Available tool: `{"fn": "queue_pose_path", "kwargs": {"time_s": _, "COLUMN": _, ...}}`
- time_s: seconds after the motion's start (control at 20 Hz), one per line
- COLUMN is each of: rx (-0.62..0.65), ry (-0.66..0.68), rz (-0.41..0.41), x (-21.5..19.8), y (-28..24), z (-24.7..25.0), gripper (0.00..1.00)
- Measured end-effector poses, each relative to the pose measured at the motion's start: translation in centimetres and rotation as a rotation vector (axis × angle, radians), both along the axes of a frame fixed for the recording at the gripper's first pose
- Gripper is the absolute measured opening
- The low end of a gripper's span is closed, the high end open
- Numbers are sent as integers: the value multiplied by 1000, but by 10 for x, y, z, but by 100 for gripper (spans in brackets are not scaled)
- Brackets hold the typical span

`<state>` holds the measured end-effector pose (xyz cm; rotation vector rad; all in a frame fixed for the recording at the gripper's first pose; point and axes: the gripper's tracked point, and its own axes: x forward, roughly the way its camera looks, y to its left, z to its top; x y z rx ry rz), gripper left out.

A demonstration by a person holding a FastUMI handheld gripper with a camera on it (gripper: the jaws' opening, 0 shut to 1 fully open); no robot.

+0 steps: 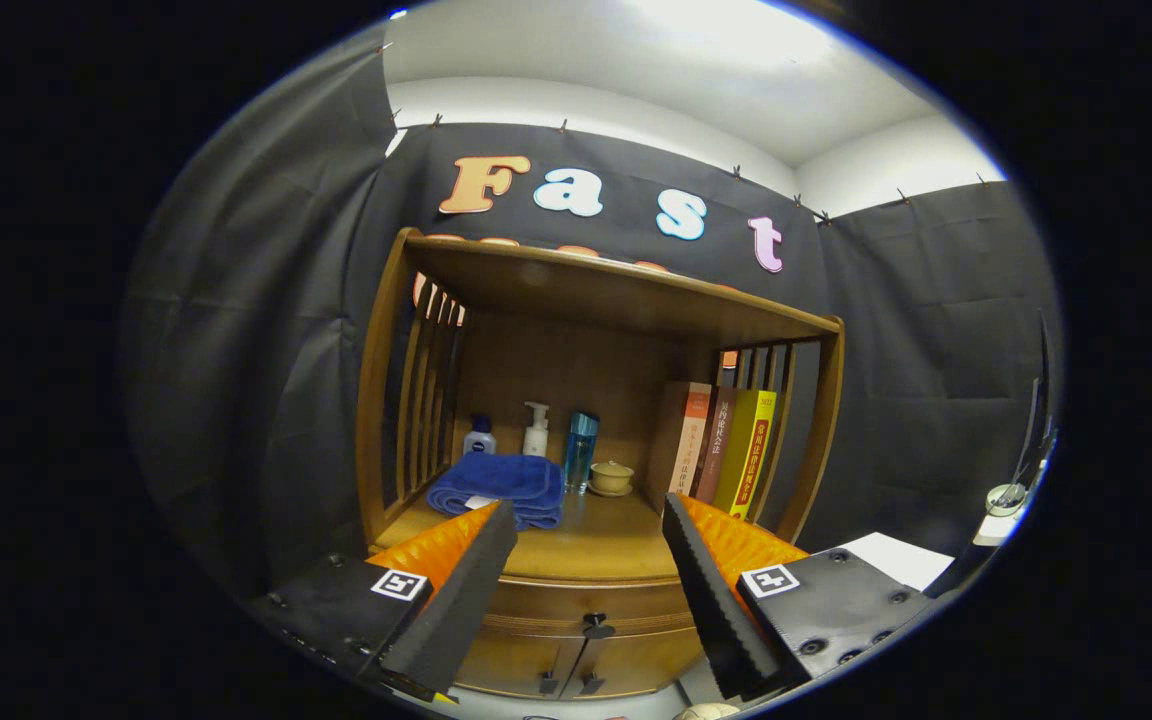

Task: Pull open the drawer, take out the items inside it, and place them on the countertop above the cabinet.

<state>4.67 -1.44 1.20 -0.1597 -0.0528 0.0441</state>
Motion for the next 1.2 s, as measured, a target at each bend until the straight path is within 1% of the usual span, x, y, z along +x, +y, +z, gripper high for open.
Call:
{"fn": "queue_pose_path", "kwargs": {"time_s": 0.25, "rx": 17, "ry": 75, "rz": -12, "x": 31, "y": -13, "z": -77, "gripper": 98}}
{"fn": "queue_pose_path", "kwargs": {"time_s": 0.45, "rx": 3, "ry": 193, "rz": -17, "x": 43, "y": -22, "z": -159, "gripper": 99}}
{"fn": "queue_pose_path", "kwargs": {"time_s": 0.65, "rx": 58, "ry": 320, "rz": -22, "x": 47, "y": -31, "z": -231, "gripper": 98}}
{"fn": "queue_pose_path", "kwargs": {"time_s": 0.85, "rx": 133, "ry": 408, "rz": -73, "x": 50, "y": -49, "z": -274, "gripper": 97}}
{"fn": "queue_pose_path", "kwargs": {"time_s": 1.0, "rx": 129, "ry": 459, "rz": -83, "x": 53, "y": -51, "z": -300, "gripper": 96}}
{"fn": "queue_pose_path", "kwargs": {"time_s": 1.2, "rx": 134, "ry": 514, "rz": -84, "x": 52, "y": -48, "z": -320, "gripper": 91}}
